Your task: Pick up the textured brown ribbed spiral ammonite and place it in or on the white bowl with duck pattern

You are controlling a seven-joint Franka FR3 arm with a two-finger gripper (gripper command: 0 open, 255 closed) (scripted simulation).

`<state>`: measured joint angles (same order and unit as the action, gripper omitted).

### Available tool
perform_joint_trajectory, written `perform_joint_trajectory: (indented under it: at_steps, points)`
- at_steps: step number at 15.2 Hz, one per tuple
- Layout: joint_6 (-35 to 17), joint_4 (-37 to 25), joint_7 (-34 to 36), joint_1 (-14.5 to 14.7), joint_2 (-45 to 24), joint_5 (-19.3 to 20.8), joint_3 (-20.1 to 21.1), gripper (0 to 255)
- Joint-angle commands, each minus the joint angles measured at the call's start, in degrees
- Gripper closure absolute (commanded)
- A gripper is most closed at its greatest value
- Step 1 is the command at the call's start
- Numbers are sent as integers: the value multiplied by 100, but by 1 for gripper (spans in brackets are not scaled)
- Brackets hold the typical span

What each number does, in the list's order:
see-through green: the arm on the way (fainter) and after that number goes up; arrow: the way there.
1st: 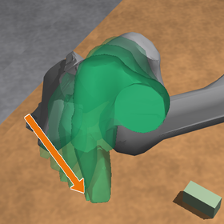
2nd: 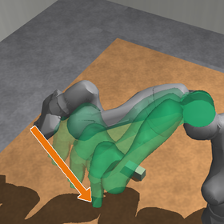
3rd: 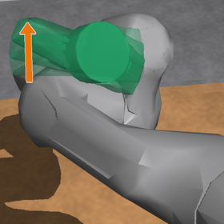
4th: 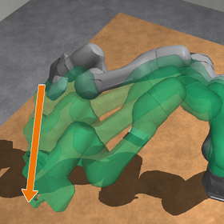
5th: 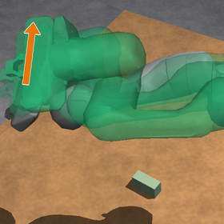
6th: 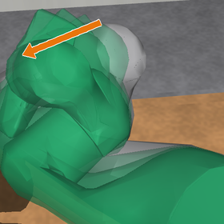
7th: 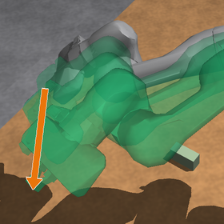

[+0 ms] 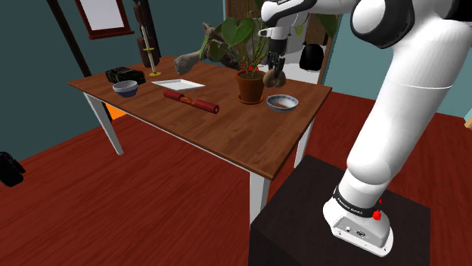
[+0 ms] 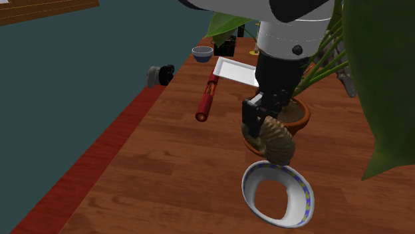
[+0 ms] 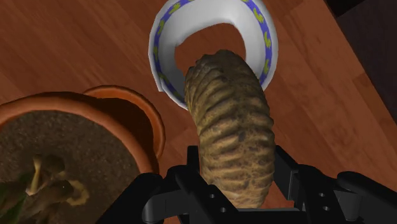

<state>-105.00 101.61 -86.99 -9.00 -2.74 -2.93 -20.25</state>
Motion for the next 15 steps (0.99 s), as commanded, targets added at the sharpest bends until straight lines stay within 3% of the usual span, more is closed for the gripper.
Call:
perform_joint_trajectory:
  at_steps: [1,4,15]
  points:
    - [27,6,-252,-127,26,0,-115,255]
    - [88,-100,-648,-332,-42,-40,-301,255]
    - [-735,624,-711,-335,-151,-102,-295,255]
